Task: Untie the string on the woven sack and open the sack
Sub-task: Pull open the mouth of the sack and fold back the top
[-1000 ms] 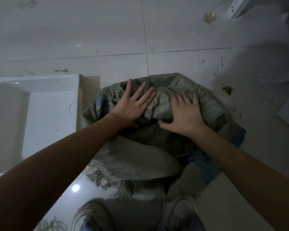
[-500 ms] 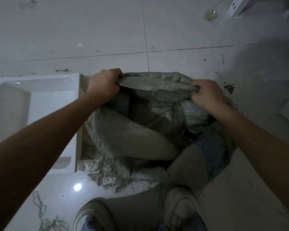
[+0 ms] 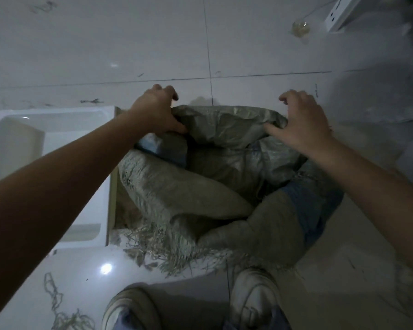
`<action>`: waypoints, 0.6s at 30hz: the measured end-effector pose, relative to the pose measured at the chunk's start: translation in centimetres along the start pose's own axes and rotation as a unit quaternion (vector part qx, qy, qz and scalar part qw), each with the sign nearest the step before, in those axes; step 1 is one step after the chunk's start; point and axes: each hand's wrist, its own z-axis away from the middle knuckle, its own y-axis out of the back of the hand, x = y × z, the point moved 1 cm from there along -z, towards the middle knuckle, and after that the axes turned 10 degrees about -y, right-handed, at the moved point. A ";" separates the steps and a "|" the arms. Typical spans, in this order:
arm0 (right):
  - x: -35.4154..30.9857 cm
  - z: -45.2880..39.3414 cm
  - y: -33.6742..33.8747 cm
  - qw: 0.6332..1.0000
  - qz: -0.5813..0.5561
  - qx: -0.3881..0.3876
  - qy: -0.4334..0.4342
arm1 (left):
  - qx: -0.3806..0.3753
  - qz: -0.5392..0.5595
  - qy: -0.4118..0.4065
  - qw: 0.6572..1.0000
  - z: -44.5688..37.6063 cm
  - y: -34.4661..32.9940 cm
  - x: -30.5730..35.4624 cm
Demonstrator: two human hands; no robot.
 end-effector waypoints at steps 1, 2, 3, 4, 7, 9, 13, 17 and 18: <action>-1.0 1.6 0.4 0.998 0.020 0.050 0.038 | 0.050 -0.066 -0.035 0.996 0.8 0.2 0.8; -2.1 3.4 0.7 0.992 0.026 0.082 0.094 | 0.126 -0.134 -0.090 0.979 1.8 0.2 1.8; -3.3 5.1 0.5 0.980 0.029 0.095 0.173 | 0.204 -0.189 -0.162 0.947 2.9 -0.1 3.0; -4.3 6.6 -0.2 0.957 0.045 0.109 0.266 | 0.263 -0.224 -0.240 0.907 4.1 -1.0 4.3; -5.3 7.5 -3.3 0.920 0.209 -0.003 0.333 | 0.180 -0.302 -0.355 0.866 6.8 -5.2 7.3; -3.4 5.8 -4.0 0.901 0.337 -0.160 0.223 | -0.031 -0.345 -0.245 0.906 7.5 -7.7 7.0; 2.4 1.1 -3.0 0.862 0.428 -0.204 0.178 | -0.179 -0.378 -0.164 0.893 8.0 -8.7 2.9; 4.8 -2.0 -2.1 0.826 0.502 -0.186 0.174 | -0.222 -0.407 -0.157 0.872 8.4 -8.6 -0.2; 4.9 -2.5 -1.8 0.805 0.535 -0.180 0.181 | -0.234 -0.418 -0.152 0.865 8.7 -8.3 -0.6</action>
